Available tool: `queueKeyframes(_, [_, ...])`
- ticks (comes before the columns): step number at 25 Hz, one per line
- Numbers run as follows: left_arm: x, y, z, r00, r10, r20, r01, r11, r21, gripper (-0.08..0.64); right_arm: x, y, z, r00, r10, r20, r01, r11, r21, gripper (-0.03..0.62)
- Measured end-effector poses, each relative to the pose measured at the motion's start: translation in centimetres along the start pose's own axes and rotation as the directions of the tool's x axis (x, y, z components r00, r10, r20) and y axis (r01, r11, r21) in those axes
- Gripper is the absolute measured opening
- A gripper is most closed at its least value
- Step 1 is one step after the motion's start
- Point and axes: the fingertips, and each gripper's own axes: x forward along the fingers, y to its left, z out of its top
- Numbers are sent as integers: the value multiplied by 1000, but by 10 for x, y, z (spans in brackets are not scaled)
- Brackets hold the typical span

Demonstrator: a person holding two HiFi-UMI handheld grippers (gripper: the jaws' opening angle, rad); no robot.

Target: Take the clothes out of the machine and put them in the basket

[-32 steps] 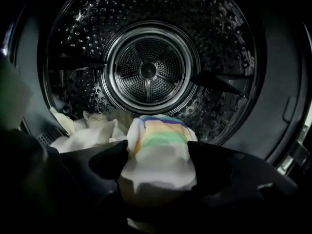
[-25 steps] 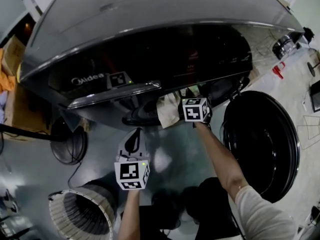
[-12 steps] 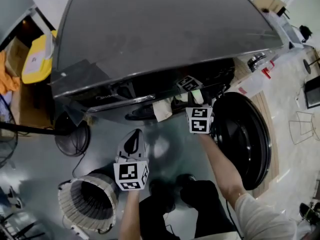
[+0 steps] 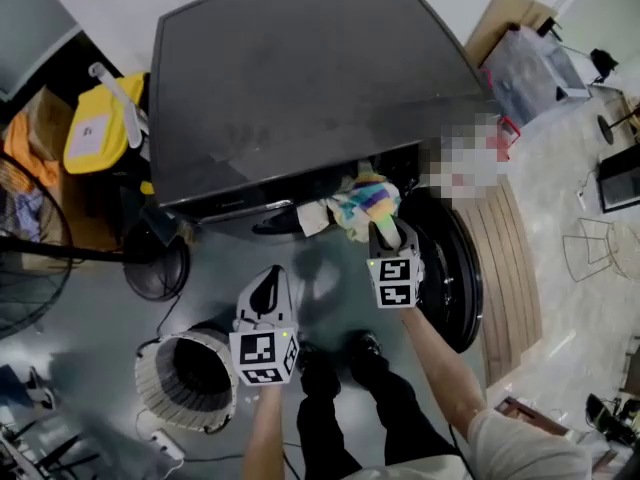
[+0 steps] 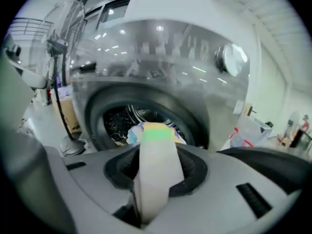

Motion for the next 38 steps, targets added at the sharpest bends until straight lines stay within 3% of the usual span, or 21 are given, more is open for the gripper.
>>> queueKeyframes(12, [-82,-46,109,998,61,10,-60,998,-36,18,-163,-19,108,994,112,16,-111,993,-51,127])
queueKeyframes(22, [-168,-50,181,971,215,102,-213,977,-32,18,-265,-36,180,972,209,110,-197,974,-110,127])
queueKeyframes(31, [-264,-47,192,912,374,170,-363,927,-95,18,-323,-23,225,931,305,202,-263,941,-212,127])
queueKeyframes(38, [-370,-20,156,824,541,167,-512,838,-189,18,-345,69,234,858,478,190,-405,855,-323,127])
